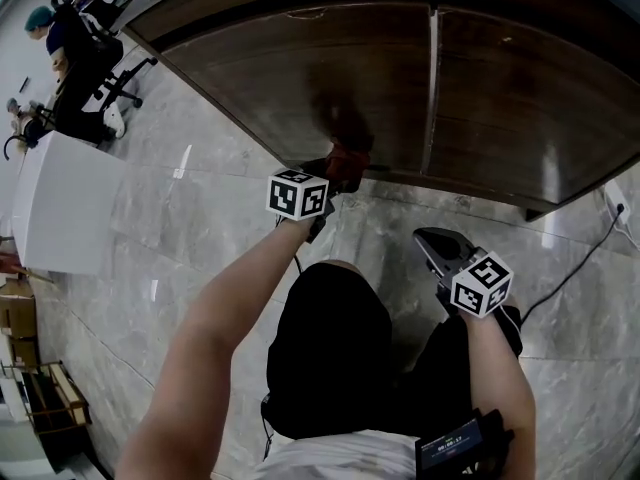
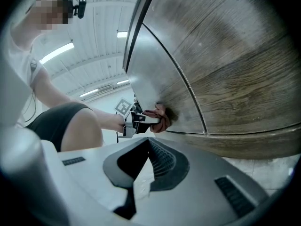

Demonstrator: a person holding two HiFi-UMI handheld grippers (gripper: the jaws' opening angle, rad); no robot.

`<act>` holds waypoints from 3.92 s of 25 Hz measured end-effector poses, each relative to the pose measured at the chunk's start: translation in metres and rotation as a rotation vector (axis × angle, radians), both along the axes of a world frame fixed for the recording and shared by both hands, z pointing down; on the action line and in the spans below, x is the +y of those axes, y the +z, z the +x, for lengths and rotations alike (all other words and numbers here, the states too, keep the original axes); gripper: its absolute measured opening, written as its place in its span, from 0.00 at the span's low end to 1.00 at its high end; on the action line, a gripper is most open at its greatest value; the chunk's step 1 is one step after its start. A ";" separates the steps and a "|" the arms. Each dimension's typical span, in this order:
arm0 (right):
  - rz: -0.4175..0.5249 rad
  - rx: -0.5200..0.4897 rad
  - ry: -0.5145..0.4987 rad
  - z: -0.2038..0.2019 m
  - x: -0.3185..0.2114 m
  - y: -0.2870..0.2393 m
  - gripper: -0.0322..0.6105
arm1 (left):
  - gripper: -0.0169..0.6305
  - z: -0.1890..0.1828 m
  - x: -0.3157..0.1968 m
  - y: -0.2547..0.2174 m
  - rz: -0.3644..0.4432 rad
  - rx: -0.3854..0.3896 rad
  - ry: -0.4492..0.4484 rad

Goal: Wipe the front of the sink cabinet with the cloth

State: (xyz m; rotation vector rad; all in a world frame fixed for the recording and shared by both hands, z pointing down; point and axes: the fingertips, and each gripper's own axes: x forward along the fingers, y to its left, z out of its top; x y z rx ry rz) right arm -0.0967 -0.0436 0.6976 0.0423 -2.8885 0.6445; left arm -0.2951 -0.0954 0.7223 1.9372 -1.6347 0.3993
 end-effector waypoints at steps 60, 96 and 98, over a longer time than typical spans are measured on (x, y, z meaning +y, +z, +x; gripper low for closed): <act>0.035 0.019 0.017 -0.012 -0.009 0.013 0.07 | 0.24 -0.120 0.074 -0.087 0.181 -0.088 -0.268; 0.142 -0.161 0.152 0.054 -0.014 -0.058 0.07 | 0.23 0.216 -0.090 -0.351 0.428 0.017 0.278; 0.137 -0.172 0.168 0.060 -0.015 -0.061 0.07 | 0.23 0.231 -0.096 -0.348 0.420 0.004 0.299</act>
